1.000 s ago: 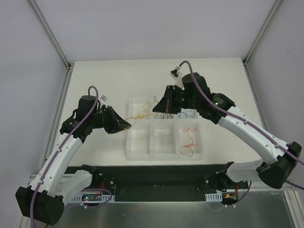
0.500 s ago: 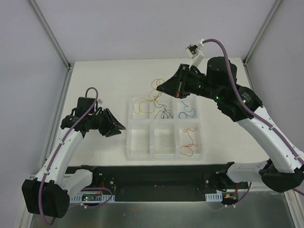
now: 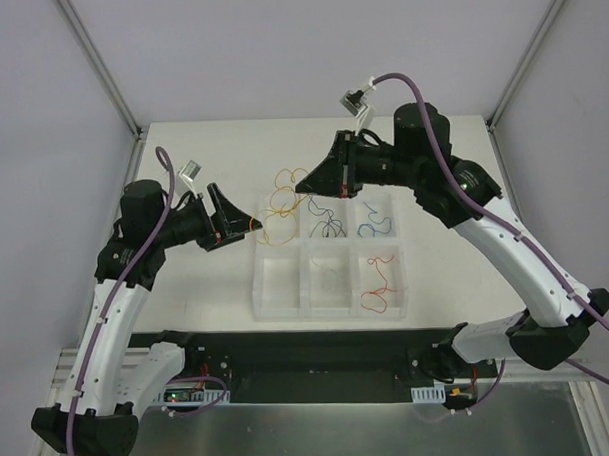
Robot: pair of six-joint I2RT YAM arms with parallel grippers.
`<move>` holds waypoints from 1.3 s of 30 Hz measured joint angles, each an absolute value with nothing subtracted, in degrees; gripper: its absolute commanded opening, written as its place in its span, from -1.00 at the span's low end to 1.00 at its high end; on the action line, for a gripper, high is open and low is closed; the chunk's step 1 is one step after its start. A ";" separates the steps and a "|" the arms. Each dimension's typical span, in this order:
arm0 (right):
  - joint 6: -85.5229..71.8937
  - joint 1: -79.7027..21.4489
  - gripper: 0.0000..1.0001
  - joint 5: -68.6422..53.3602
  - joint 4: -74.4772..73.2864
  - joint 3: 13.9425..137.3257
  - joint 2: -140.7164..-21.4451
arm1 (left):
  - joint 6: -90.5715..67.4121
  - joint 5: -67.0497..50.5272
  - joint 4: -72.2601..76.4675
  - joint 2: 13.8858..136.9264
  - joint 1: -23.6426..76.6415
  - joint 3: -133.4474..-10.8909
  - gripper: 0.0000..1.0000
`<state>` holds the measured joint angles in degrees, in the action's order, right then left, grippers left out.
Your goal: Untangle the cables
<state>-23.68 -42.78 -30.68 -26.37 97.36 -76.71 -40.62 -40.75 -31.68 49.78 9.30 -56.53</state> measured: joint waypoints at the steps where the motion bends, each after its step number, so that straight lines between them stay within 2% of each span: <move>1: -23.97 -42.78 -0.99 -31.97 -25.74 96.77 -77.03 | -41.74 -42.61 -29.28 49.04 9.30 -56.53 0.61; 3: -24.43 -42.78 -0.99 -34.11 -25.06 96.14 -77.71 | -44.45 -46.00 -24.40 48.25 9.30 -56.34 0.55; 9: -24.77 -42.78 -0.99 -37.71 -24.60 95.77 -78.78 | -49.63 -51.96 -15.59 47.99 9.30 -53.89 0.20; 10: -24.77 -42.78 -0.99 -37.98 -24.60 95.77 -78.78 | -50.17 -52.45 -15.09 47.99 9.30 -53.56 0.23; 13: -24.71 -42.78 -0.99 -38.41 -24.60 95.77 -78.78 | -51.00 -53.01 -13.76 47.86 9.30 -52.82 0.63; 14: -24.62 -42.78 -0.99 -38.41 -24.64 95.77 -78.78 | -51.29 -52.60 -13.80 47.66 9.30 -52.60 0.68; 17: -24.08 -42.78 -0.99 -38.20 -24.84 95.77 -78.76 | -51.55 -48.49 -17.74 46.92 9.28 -52.64 0.66; 22: -22.90 -42.78 -0.99 -37.85 -26.44 95.74 -78.74 | -46.06 -40.51 -31.92 50.39 9.26 -60.01 0.34; 23: -22.76 -42.78 -0.99 -37.82 -26.65 95.74 -78.72 | -45.32 -39.48 -33.21 51.07 9.23 -61.45 0.33; 28: -21.54 -42.78 -0.99 -37.74 -28.12 95.74 -78.26 | -43.16 -37.04 -36.91 51.05 8.88 -64.93 0.62; 33: -20.88 -42.76 -0.99 -37.71 -28.86 94.96 -76.77 | -43.16 -43.94 -33.30 51.16 9.19 -64.66 0.63; 36: -20.71 -42.70 -0.99 -37.74 -29.12 94.78 -76.16 | -43.24 -46.81 -31.33 51.18 12.08 -62.94 0.41; 39: -20.71 -42.65 -0.99 -37.76 -29.12 94.78 -76.03 | -43.48 -47.94 -30.63 51.35 16.67 -60.97 -0.07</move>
<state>-20.71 -42.65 -37.76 -29.12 94.78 -76.03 -43.48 -47.94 -30.63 51.35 16.67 -60.97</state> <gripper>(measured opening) 0.011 0.652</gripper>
